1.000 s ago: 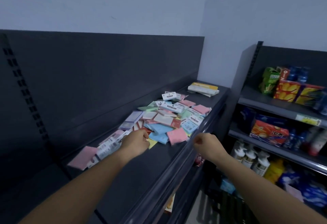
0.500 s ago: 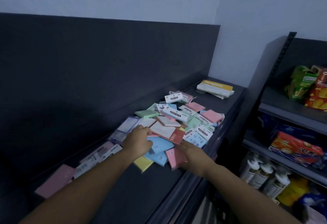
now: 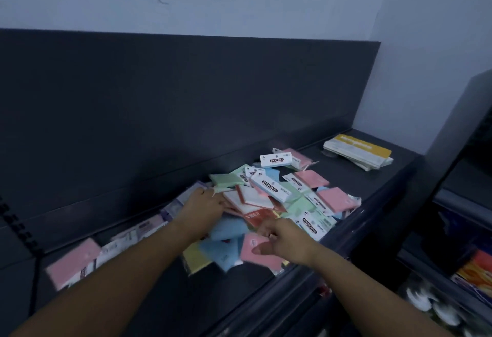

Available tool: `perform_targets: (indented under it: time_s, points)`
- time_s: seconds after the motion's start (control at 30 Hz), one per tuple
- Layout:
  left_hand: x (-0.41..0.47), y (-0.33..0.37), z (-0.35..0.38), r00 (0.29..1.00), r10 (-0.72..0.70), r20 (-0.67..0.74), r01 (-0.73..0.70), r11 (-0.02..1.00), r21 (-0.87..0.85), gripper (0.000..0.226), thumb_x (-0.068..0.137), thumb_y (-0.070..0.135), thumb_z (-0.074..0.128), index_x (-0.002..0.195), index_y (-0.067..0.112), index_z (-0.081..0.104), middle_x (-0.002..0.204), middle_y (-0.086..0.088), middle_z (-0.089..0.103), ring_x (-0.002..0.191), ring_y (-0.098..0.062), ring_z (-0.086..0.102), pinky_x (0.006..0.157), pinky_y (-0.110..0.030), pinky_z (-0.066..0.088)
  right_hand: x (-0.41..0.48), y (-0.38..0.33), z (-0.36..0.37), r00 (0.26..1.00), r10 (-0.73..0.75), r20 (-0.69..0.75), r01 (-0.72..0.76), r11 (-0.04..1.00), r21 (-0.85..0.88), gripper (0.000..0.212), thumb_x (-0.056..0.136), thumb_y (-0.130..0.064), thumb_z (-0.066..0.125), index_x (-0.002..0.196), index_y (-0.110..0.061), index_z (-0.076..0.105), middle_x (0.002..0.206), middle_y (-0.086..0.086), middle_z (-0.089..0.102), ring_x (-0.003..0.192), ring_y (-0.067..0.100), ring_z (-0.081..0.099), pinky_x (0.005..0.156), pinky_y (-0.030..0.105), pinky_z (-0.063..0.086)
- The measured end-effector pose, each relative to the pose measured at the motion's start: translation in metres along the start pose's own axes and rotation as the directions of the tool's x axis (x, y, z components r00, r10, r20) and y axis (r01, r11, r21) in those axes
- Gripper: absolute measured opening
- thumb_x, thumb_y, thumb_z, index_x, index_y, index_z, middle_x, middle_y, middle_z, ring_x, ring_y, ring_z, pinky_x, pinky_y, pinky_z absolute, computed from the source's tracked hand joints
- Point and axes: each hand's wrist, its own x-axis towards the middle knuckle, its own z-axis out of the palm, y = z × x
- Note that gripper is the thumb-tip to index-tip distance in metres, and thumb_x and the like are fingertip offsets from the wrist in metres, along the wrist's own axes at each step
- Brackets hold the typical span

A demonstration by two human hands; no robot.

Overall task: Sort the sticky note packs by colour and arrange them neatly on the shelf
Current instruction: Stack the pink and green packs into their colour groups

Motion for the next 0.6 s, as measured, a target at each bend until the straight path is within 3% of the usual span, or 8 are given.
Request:
perform_targets:
  time_s: [0.07, 0.13, 0.17, 0.2, 0.27, 0.37, 0.47, 0.6]
  points:
    - [-0.007, -0.005, -0.008, 0.998, 0.008, -0.068, -0.012, 0.999, -0.052, 0.041, 0.065, 0.026, 0.075, 0.104, 0.019, 0.063, 0.107, -0.003, 0.063, 0.102, -0.020, 0.058, 0.087, -0.030, 0.045, 0.001, 0.002, -0.013, 0.999, -0.051, 0.006, 0.047, 0.958, 0.284, 0.016, 0.079, -0.016, 0.073, 0.077, -0.020, 0.058, 0.072, 0.003, 0.052, 0.070, 0.016, 0.050, 0.072, 0.025, 0.040]
    - [-0.018, -0.012, -0.010, 0.995, -0.035, -0.089, 0.020, 0.987, -0.160, 0.045, 0.030, 0.033, 0.086, 0.068, 0.023, 0.065, 0.067, 0.005, 0.063, 0.062, -0.014, 0.062, 0.057, -0.019, 0.046, 0.005, 0.001, -0.026, 0.998, -0.037, -0.043, 0.054, 0.873, 0.484, 0.009, 0.082, -0.016, 0.068, 0.084, -0.012, 0.060, 0.070, 0.009, 0.058, 0.070, 0.019, 0.056, 0.080, 0.030, 0.046]
    - [-0.024, -0.016, -0.009, 0.989, -0.093, -0.117, 0.064, 0.971, -0.232, 0.042, 0.032, 0.039, 0.083, 0.063, 0.021, 0.062, 0.061, 0.004, 0.061, 0.055, -0.016, 0.061, 0.053, -0.019, 0.044, 0.008, -0.002, -0.031, 0.998, -0.011, -0.058, 0.041, 0.832, 0.554, 0.012, 0.084, -0.016, 0.066, 0.091, -0.008, 0.060, 0.074, 0.007, 0.064, 0.072, 0.020, 0.061, 0.078, 0.029, 0.049]
    - [-0.033, -0.018, -0.012, 0.976, -0.178, -0.128, 0.123, 0.928, -0.350, 0.037, 0.051, 0.046, 0.075, 0.067, 0.016, 0.061, 0.064, 0.000, 0.063, 0.058, -0.020, 0.061, 0.054, -0.023, 0.044, 0.012, -0.007, -0.034, 0.998, 0.015, -0.055, 0.021, 0.794, 0.608, 0.017, 0.086, -0.017, 0.064, 0.098, -0.005, 0.060, 0.080, 0.005, 0.067, 0.075, 0.019, 0.064, 0.071, 0.027, 0.052]
    - [-0.051, -0.021, -0.021, 0.852, -0.505, -0.135, 0.314, 0.702, -0.640, 0.033, 0.087, 0.041, 0.046, 0.079, 0.012, 0.060, 0.074, -0.003, 0.064, 0.068, -0.024, 0.060, 0.060, -0.030, 0.041, 0.023, -0.017, -0.032, 0.998, 0.042, -0.038, -0.006, 0.747, 0.665, 0.022, 0.088, -0.020, 0.061, 0.105, -0.007, 0.059, 0.088, 0.004, 0.067, 0.078, 0.017, 0.063, 0.054, 0.024, 0.050]
    - [-0.081, -0.030, -0.027, 0.627, -0.772, 0.104, 0.373, 0.181, -0.910, 0.021, 0.093, 0.022, 0.055, 0.073, 0.015, 0.057, 0.064, 0.001, 0.058, 0.058, -0.015, 0.051, 0.057, -0.027, 0.041, 0.037, -0.034, -0.014, 0.999, 0.037, -0.011, -0.018, 0.697, 0.717, 0.021, 0.092, -0.022, 0.056, 0.108, -0.008, 0.057, 0.088, 0.007, 0.066, 0.073, 0.019, 0.063, 0.045, 0.026, 0.050]
    - [-0.120, -0.038, -0.036, 0.412, -0.821, 0.394, 0.175, -0.353, -0.919, 0.022, 0.093, 0.015, 0.055, 0.072, 0.009, 0.054, 0.065, -0.008, 0.063, 0.048, -0.013, 0.059, 0.050, -0.028, 0.051, 0.047, -0.058, 0.015, 0.999, -0.003, 0.035, -0.025, 0.649, 0.760, 0.014, 0.092, -0.022, 0.055, 0.098, -0.009, 0.057, 0.081, 0.010, 0.064, 0.065, 0.023, 0.061, 0.044, 0.030, 0.050]
    - [-0.190, -0.044, -0.042, 0.248, -0.728, 0.639, -0.014, -0.662, -0.749, 0.011, 0.094, 0.009, 0.051, 0.083, 0.006, 0.052, 0.051, -0.007, 0.066, 0.037, -0.013, 0.059, 0.037, -0.021, 0.048, 0.049, -0.100, 0.064, 0.991, -0.032, 0.131, -0.083, 0.621, 0.779, 0.014, 0.093, -0.022, 0.055, 0.101, -0.011, 0.057, 0.085, 0.005, 0.063, 0.070, 0.017, 0.057, 0.050, 0.022, 0.045]
